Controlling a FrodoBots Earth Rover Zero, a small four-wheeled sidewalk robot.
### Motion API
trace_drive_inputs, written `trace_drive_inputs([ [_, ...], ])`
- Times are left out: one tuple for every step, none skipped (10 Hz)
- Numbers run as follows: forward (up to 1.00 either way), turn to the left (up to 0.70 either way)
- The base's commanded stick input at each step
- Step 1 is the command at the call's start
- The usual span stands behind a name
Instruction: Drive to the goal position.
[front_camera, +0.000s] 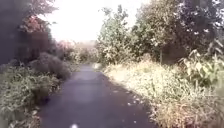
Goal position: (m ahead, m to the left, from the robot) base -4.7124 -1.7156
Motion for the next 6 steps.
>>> trace_drive_inputs([
  [0.0,-0.85],
  [0.0,-0.85],
  [0.0,-0.85],
  [0.0,-0.85],
  [0.0,-0.85],
  [0.0,-0.85],
])
